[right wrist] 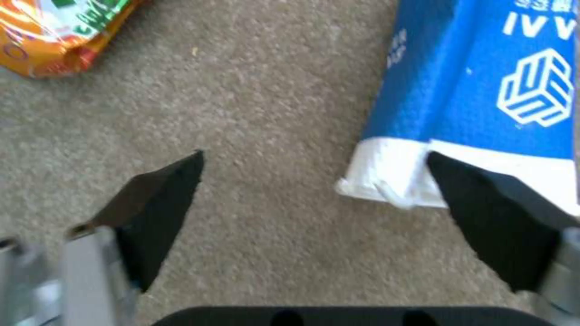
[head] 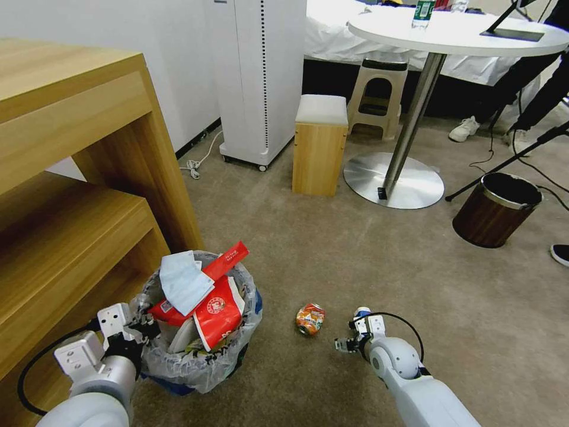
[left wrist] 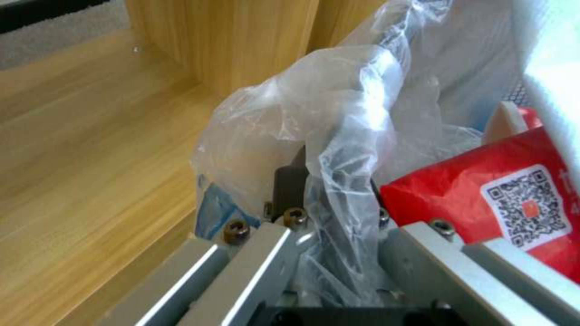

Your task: Pick up the trash bin and place the garbage on the floor into it.

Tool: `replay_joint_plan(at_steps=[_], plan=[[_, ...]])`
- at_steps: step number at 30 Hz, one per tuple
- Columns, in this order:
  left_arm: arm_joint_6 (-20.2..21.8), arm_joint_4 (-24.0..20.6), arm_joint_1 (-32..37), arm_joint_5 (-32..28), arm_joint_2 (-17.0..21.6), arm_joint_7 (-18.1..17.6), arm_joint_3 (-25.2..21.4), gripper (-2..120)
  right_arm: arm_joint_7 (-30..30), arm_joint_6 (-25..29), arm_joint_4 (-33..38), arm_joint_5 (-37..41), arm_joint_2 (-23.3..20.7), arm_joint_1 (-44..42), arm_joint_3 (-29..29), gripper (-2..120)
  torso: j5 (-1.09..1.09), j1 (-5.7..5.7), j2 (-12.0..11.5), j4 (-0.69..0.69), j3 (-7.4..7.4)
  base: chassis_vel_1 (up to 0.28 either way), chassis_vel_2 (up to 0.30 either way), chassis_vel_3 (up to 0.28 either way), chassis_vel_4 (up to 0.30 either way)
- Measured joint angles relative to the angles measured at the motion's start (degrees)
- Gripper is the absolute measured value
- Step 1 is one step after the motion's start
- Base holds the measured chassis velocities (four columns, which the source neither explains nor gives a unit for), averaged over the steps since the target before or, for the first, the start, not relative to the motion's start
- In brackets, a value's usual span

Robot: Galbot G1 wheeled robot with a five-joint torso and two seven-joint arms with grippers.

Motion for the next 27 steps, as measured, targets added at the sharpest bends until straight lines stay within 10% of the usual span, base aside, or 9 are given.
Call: replay_joint_plan(at_steps=[27], plan=[[-0.3,1.8,-0.6,-0.7,1.6,0.6,-1.1,0,-0.1,-0.1,0.9,0.6,-2.2,-1.5,3.2,0,0.01,0.00,0.0,0.01,0.00,0.000,0.000,0.000,0.000]])
